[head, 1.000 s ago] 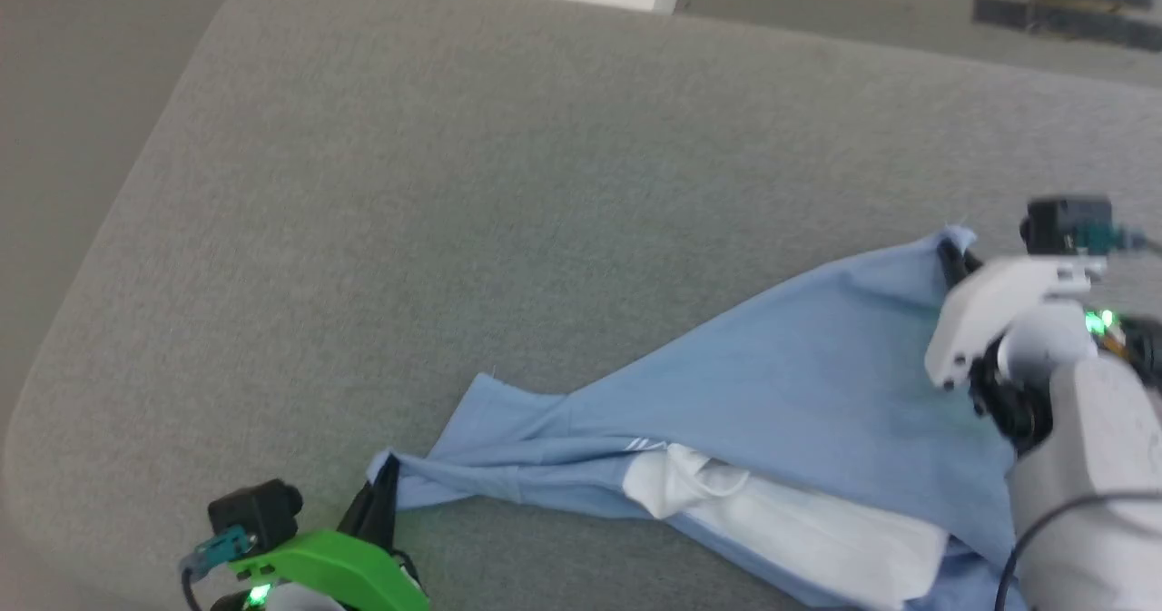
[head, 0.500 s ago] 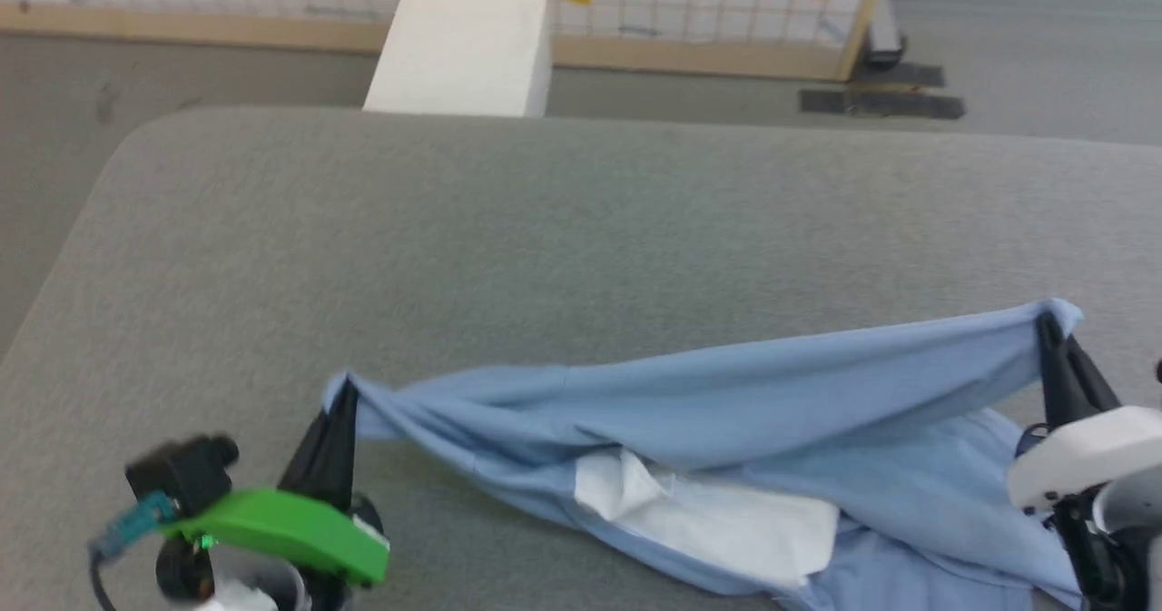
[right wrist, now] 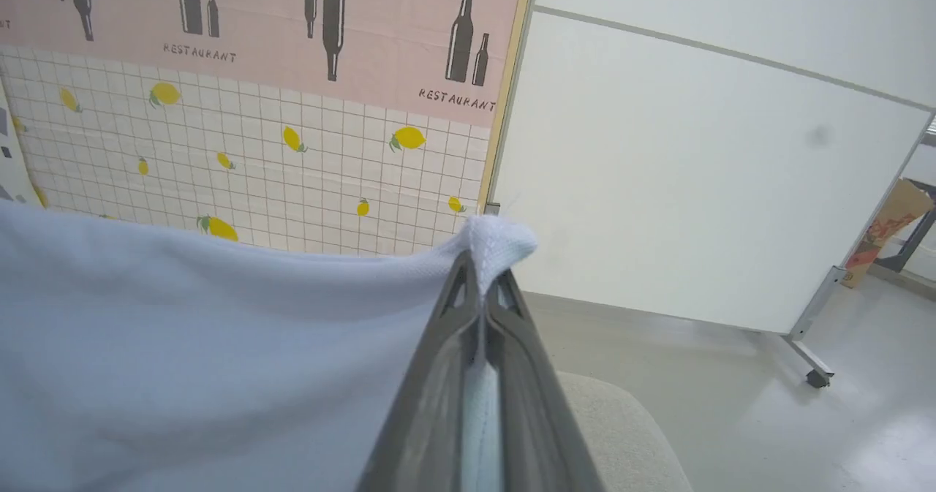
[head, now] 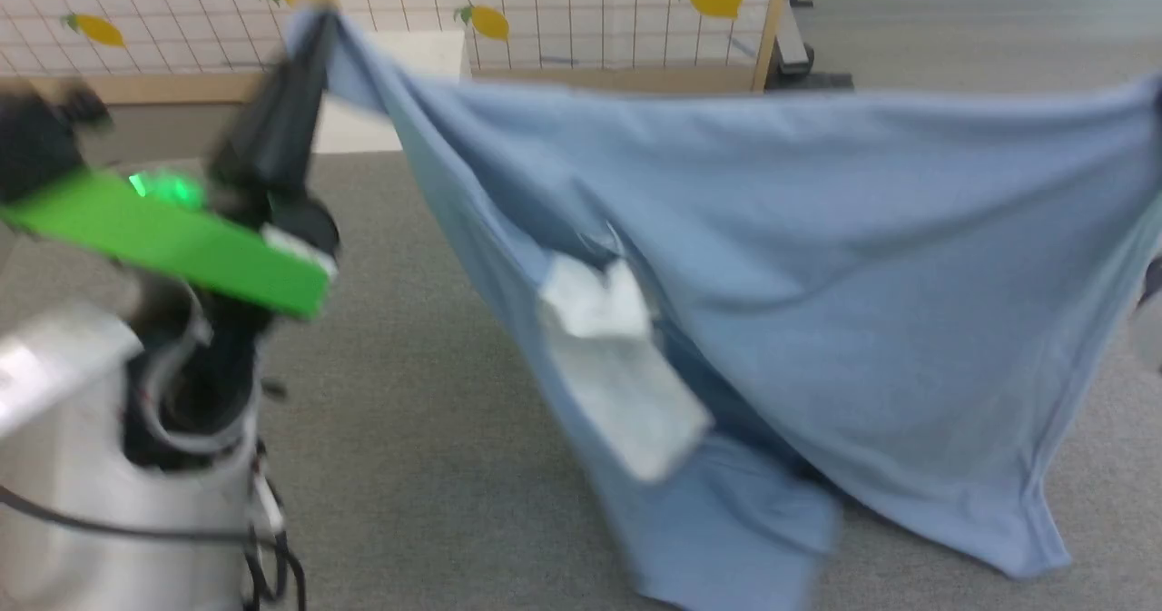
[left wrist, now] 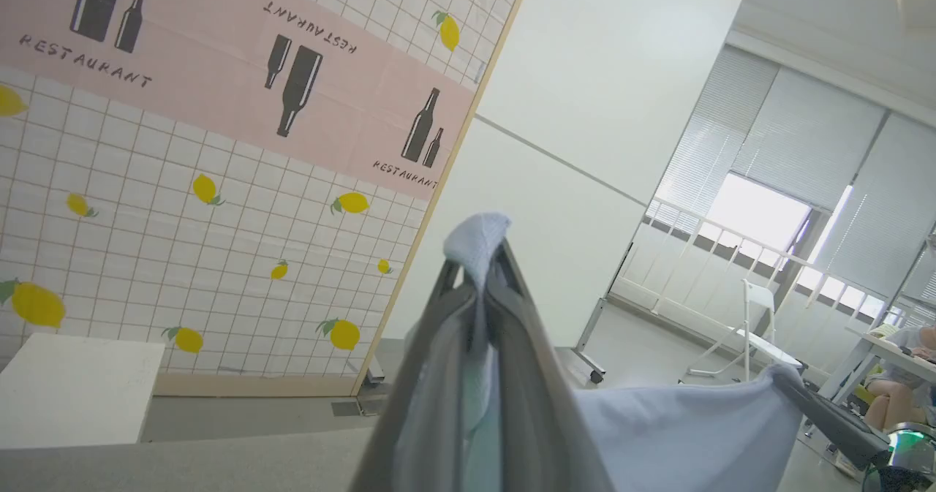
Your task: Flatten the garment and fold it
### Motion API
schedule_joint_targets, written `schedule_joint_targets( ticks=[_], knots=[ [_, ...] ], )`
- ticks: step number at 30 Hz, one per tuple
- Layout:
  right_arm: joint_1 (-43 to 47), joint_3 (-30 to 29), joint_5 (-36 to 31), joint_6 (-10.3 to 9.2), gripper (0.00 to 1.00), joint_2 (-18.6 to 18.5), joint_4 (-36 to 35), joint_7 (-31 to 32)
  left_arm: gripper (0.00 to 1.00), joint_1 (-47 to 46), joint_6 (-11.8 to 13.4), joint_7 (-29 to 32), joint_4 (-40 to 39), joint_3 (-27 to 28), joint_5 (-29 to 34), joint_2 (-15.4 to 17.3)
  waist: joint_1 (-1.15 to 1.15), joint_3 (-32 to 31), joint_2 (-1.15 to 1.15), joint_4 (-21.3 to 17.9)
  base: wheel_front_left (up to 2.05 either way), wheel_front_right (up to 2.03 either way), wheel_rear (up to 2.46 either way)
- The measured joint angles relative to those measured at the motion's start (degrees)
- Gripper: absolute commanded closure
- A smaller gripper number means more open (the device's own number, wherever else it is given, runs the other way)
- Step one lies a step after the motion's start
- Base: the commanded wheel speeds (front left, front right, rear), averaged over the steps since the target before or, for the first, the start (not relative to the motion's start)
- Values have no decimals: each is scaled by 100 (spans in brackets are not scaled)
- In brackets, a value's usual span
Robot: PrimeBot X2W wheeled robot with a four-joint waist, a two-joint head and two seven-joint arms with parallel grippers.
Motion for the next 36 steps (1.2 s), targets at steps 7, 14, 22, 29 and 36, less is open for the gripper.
schedule_joint_targets(
  ticks=[7,14,22,29,36],
  knots=[
    [-1736,448,-2,0,100,-917,247,534,100,-1873,327,565,163,94,-246,56,0,484,0,-36,0,0,0],
    [-3837,1235,-216,0,100,-1303,1411,272,100,-3811,617,573,1257,136,27,87,0,1246,0,-62,0,0,0],
    [-5909,1611,-643,0,100,-1080,2549,-519,100,-5955,742,-159,2586,267,510,77,1,2232,0,-93,0,0,0],
    [-6846,1511,-881,1,100,-803,3282,-1683,100,-6952,137,-1046,3122,256,610,20,2,2971,0,-126,0,0,0],
    [-6076,1533,-695,1,100,-648,4043,-2165,100,-5822,-366,-1200,3873,-22,665,252,2,3216,0,-43,0,0,0]
  ],
)
